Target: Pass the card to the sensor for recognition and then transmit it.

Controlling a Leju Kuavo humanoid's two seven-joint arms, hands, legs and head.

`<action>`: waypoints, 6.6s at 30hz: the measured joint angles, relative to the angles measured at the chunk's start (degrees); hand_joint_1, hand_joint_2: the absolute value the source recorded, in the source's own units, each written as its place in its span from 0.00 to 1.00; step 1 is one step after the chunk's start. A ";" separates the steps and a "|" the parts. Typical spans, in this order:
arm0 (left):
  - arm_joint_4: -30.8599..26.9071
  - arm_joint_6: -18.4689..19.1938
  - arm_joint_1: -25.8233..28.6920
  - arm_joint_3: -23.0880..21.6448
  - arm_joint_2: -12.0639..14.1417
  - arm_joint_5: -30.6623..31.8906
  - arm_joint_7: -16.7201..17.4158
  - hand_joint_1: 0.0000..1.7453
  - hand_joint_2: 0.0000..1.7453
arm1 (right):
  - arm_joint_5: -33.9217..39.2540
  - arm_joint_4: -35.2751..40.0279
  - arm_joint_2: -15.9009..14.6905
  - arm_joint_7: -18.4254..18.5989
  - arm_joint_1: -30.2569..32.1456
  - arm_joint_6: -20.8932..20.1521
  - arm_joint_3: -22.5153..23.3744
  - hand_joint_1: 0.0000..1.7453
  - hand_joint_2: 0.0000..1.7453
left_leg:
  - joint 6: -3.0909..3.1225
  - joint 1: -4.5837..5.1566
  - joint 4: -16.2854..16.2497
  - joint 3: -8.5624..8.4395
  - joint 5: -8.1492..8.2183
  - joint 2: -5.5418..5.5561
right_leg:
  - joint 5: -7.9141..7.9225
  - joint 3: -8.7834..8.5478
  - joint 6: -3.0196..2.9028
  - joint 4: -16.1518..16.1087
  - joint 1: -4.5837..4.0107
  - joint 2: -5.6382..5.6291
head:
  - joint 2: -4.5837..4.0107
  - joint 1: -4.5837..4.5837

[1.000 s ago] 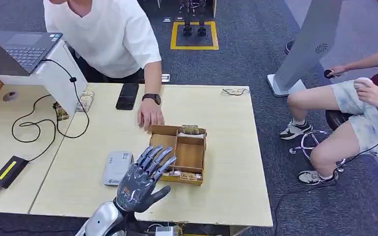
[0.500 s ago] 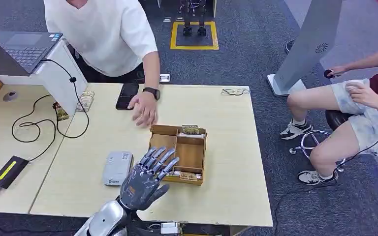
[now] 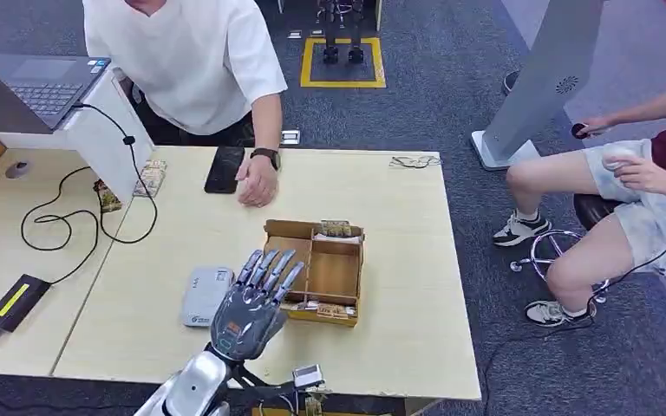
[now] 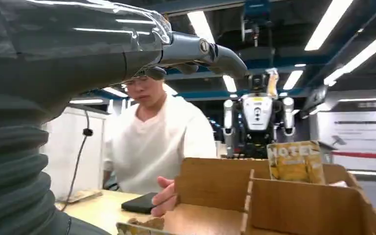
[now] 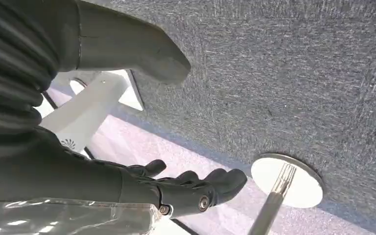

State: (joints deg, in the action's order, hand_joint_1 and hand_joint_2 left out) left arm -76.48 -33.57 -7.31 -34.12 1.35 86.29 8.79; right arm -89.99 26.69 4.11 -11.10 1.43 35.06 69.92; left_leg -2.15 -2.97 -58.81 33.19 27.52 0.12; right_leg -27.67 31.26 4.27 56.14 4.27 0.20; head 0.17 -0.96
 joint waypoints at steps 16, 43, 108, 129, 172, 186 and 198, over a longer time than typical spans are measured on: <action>0.00 0.24 0.20 1.55 -1.05 0.09 0.68 0.00 1.00 | 0.00 2.86 1.40 0.15 0.63 -1.38 0.37 0.00 1.00 | 0.00 0.00 0.00 0.00 0.00 0.00 | 0.00 0.00 0.00 0.00 0.00 0.00 | 0.00 0.02; 1.33 4.72 0.21 1.44 1.16 -2.32 -4.83 0.00 1.00 | 0.00 2.69 1.38 -0.22 0.39 -0.90 0.20 0.00 1.00 | 0.00 0.00 0.00 0.00 0.00 0.00 | 0.00 0.00 0.00 0.00 0.00 0.00 | 0.00 0.02; -6.21 -4.48 -2.72 1.47 1.70 -21.07 -13.47 1.00 1.00 | 0.00 1.03 0.48 -1.55 -0.10 0.79 -0.81 0.00 1.00 | -0.01 -0.01 0.00 -0.05 -0.02 0.01 | 0.01 -0.04 0.00 0.00 0.00 0.00 | 0.00 0.04; -4.75 0.72 -16.37 5.90 -3.08 -29.61 -11.96 1.00 1.00 | 0.00 -4.43 -0.89 -0.85 -2.08 3.63 -1.92 0.00 1.00 | 0.00 0.00 -0.01 -0.03 -0.09 0.00 | 0.12 -0.02 -0.03 0.01 0.00 -0.01 | 0.00 0.02; 16.57 9.18 -21.06 7.82 -4.11 -11.37 3.67 0.00 1.00 | -0.11 -7.45 -1.84 0.83 -1.95 3.23 -1.38 0.00 1.00 | 0.00 0.00 -0.01 0.02 -0.09 0.00 | 0.10 0.02 -0.03 0.01 0.00 -0.04 | 0.00 0.02; 16.92 5.27 -20.81 8.74 -3.69 -13.29 1.16 0.00 1.00 | -0.11 -7.06 -1.84 0.74 -1.63 3.15 -1.38 0.00 1.00 | 0.00 0.00 -0.01 0.03 -0.09 0.00 | 0.11 0.01 -0.03 0.02 0.00 -0.03 | 0.00 0.02; 10.44 2.89 -18.26 9.73 -3.04 -17.03 -2.62 0.00 0.00 | -0.11 -6.30 -1.70 0.17 -1.45 3.06 -1.31 0.00 1.00 | 0.00 0.00 -0.01 0.03 -0.09 -0.01 | 0.10 0.02 -0.03 0.02 0.00 -0.03 | 0.00 0.02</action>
State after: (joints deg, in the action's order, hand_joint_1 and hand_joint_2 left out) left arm -66.03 -30.69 -25.57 -24.39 -1.68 69.26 6.17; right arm -90.09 20.39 2.40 -10.93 -0.02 38.12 68.61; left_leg -2.14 -2.98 -58.82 33.22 27.43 0.11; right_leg -27.56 31.28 4.24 56.16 4.27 0.16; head 0.17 -0.94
